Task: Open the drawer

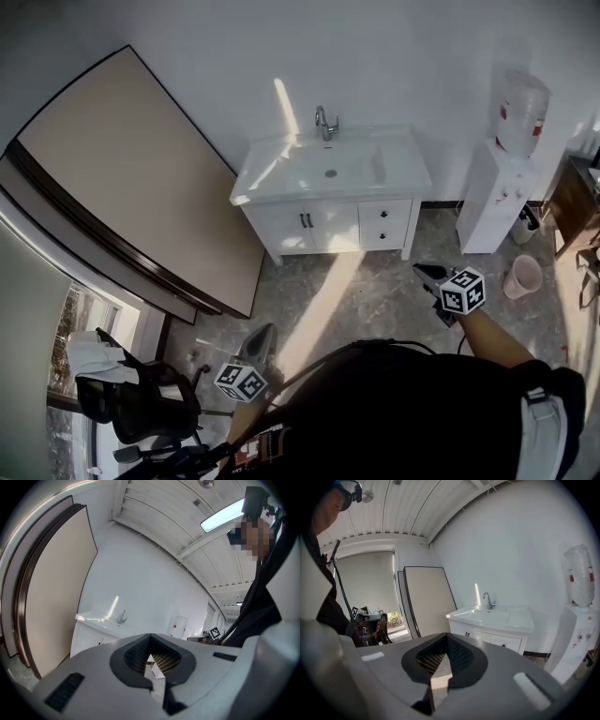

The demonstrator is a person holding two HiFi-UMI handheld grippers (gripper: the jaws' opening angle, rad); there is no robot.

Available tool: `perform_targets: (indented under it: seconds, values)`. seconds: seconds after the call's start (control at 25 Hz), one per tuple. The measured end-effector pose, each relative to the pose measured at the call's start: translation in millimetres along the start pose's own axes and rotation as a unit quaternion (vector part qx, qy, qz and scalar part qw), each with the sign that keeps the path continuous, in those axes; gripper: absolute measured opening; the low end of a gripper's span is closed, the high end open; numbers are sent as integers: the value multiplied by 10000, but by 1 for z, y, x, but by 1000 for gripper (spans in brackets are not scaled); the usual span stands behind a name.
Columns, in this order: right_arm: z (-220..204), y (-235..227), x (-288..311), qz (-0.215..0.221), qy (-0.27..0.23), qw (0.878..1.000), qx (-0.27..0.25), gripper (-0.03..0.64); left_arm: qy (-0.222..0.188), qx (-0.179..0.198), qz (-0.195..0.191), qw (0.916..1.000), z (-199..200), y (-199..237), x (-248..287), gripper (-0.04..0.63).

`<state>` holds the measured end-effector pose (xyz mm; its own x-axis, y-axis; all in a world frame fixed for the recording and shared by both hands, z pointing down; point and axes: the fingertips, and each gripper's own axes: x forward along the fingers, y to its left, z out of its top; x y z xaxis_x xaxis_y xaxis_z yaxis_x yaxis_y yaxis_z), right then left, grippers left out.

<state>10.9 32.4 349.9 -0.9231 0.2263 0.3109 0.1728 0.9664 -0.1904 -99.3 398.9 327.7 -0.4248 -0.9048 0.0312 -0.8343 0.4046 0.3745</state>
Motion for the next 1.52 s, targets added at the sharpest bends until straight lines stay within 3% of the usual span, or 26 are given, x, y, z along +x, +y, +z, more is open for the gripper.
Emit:
perform_targets:
  seconds: [0.2, 0.44, 0.96, 1.28, 1.52]
  values:
    - [11, 15, 44, 147, 102, 9998, -112, 2, -52, -90, 130, 9999, 8, 42, -7, -9]
    - [20, -10, 88, 279, 208, 9994, -71, 2, 13, -189, 299, 9994, 8, 68, 14, -9]
    - [90, -147, 198, 1029, 261, 9939, -310, 2, -339, -94, 968, 9947, 47, 98, 161, -9]
    - [116, -235, 240, 1268, 243, 9911, -327, 2, -333, -82, 1146, 9928, 53, 103, 257, -9]
    - [118, -274, 265, 1169, 225, 9929, -79, 2, -115, -82, 1006, 9948, 59, 119, 310, -9]
